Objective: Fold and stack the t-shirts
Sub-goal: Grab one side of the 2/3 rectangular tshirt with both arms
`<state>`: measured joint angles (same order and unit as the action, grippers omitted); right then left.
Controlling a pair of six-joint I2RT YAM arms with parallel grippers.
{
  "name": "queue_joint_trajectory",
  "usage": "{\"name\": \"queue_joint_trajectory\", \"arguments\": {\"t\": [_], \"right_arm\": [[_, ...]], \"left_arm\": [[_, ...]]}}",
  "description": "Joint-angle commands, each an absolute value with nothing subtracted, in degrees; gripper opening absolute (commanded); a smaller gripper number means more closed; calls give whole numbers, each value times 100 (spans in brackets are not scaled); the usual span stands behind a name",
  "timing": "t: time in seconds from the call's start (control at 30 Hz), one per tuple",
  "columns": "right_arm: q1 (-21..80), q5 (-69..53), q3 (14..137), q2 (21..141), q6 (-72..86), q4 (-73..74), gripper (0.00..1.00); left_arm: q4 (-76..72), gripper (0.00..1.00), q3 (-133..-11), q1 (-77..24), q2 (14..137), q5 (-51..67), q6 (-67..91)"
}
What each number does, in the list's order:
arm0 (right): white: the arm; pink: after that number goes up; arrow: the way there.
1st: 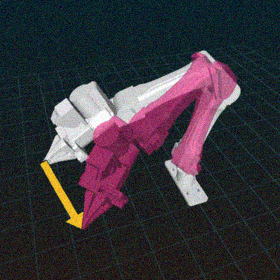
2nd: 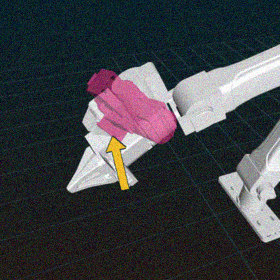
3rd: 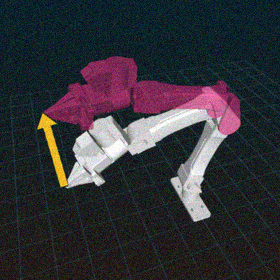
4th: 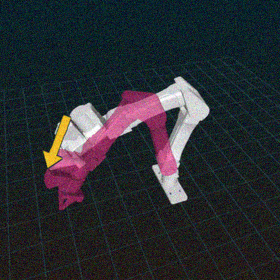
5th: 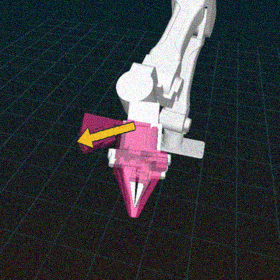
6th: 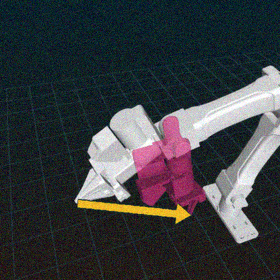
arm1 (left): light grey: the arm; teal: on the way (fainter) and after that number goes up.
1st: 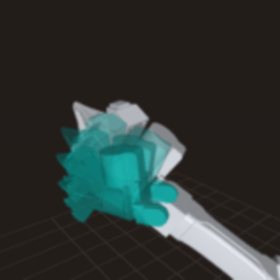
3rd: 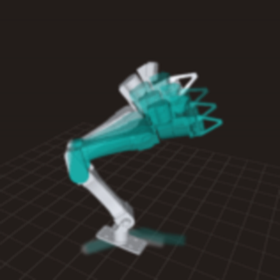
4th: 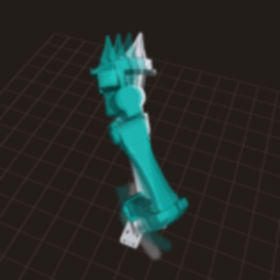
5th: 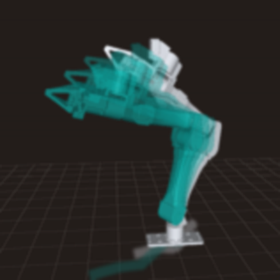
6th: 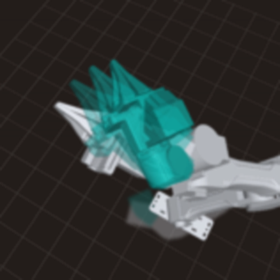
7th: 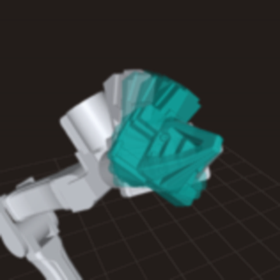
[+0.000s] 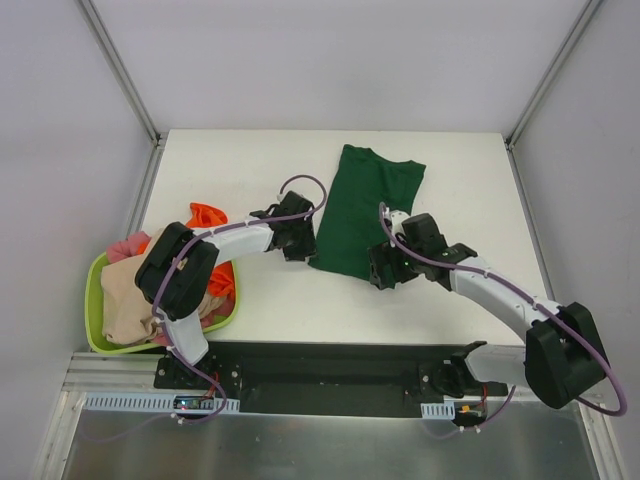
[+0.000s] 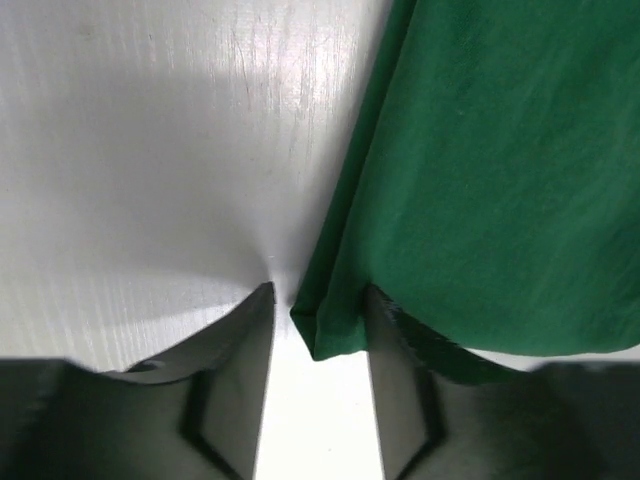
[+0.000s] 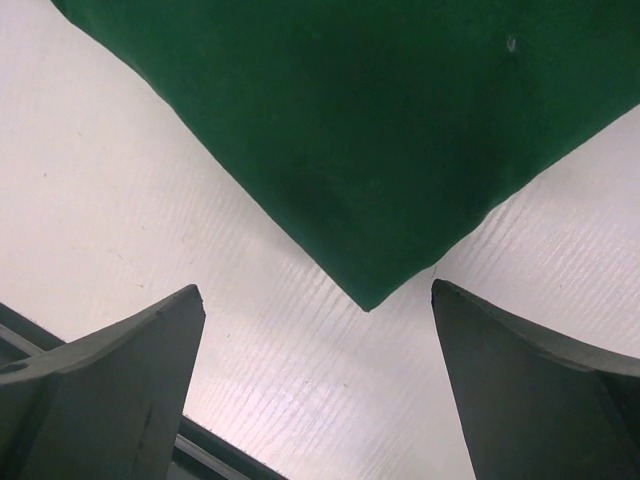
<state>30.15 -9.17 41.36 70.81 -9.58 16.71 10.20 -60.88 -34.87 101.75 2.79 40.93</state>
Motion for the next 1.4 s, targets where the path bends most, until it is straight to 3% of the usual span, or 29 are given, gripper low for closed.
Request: {"name": "queue_joint_trajectory", "arguments": {"t": [0.0, 0.13, 0.17, 0.63, 0.73, 0.93, 1.13, 1.23, 1.37], "right_arm": [[3199, -861, 4368, 7251, -1265, 1916, 99], [3655, -362, 4719, 7592, -1660, 2398, 96], [3778, -178, 4868, 7698, -1766, 2513, 94], [4359, 887, 5704, 9491, -2250, 3190, 72], [4377, 791, 5827, 9685, -2232, 3366, 54], [4517, 712, 5845, 9651, -2197, 3480, 31], [4684, -517, 5652, 9098, -2066, 3595, 20], [4921, -1271, 5564, 8658, -1908, 3446, 0], [5501, -1844, 5747, 8385, -1575, 3340, 0]], "left_arm": [[1239, 31, -6021, -3516, 10222, 483, 4104], [1248, 3, -6047, -3516, 10318, 633, 4052], [1248, 0, -6047, -3507, 10336, 624, 4043], [1380, 0, -5985, -3402, 10125, 167, 3946], [1397, 0, -5942, -3366, 10055, 141, 3946], [1433, 0, -5775, -3287, 9730, 88, 4008], [1713, 0, -5476, -3278, 8967, -394, 4060], [1889, 0, -5256, -3278, 8413, -684, 4131], [2267, 0, -5028, -3278, 7604, -1124, 4262]]}}
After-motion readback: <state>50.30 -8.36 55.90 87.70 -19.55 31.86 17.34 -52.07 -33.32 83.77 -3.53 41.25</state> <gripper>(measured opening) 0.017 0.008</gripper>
